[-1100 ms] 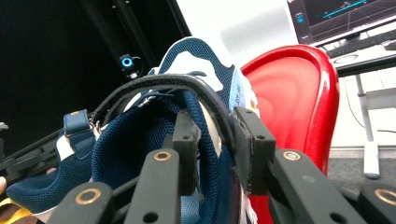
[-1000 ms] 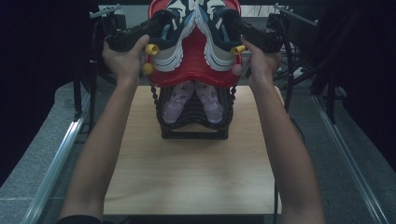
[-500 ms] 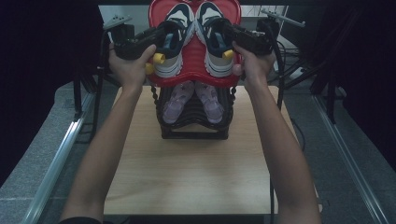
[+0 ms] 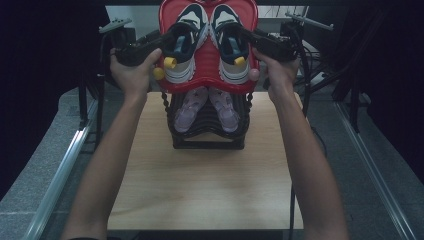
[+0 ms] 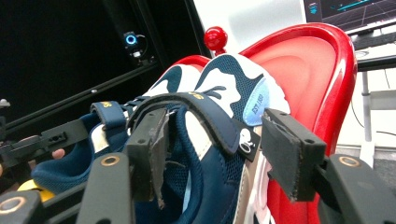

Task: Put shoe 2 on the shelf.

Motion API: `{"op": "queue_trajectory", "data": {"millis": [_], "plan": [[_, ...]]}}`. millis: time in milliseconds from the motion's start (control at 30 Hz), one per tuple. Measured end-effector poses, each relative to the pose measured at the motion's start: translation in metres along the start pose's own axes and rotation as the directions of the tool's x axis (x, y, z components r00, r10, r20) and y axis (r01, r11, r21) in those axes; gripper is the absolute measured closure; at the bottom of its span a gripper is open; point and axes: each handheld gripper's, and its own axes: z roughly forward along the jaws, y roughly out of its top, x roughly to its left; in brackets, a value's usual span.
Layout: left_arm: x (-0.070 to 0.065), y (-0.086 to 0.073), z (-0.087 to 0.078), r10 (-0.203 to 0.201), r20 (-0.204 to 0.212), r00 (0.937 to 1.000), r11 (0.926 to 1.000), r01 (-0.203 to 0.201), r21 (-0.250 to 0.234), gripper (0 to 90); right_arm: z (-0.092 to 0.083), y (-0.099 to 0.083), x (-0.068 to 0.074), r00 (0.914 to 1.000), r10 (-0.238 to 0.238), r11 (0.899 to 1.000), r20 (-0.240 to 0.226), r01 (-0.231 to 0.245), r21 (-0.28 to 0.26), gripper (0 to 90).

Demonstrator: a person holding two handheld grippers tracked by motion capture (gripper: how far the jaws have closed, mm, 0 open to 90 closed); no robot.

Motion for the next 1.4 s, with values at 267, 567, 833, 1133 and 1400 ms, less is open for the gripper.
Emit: {"op": "queue_trajectory", "data": {"millis": [267,567,833,1133,1400], "plan": [[0.007,-0.001,-0.014,-0.012,0.0,0.9999,0.9999,0.012,-0.002,48.8,-0.014,-0.005,-0.001,0.9994,-0.02,0.999,-0.029,0.02,-0.026,39.8],[0.014,-0.005,-0.034,0.033,-0.01,0.9994,0.9994,-0.033,0.0,48.7,-0.037,-0.011,-0.008,0.9984,-0.033,0.997,-0.046,0.03,-0.065,40.5],[0.024,-0.012,-0.051,0.038,-0.011,0.9992,0.9993,-0.038,0.0,49.3,-0.059,-0.02,-0.018,0.9982,-0.06,0.994,-0.002,0.06,-0.087,43.4],[0.031,-0.031,-0.063,0.031,0.029,0.9991,0.9992,-0.031,0.026,50.7,-0.078,-0.037,-0.032,0.9971,-0.075,0.995,0.001,0.075,-0.061,43.6],[0.039,-0.049,-0.071,0.029,0.04,0.9988,0.9982,-0.031,0.051,51.2,-0.088,-0.055,-0.037,0.991,-0.133,0.991,0.013,0.133,-0.013,43.6]]}}
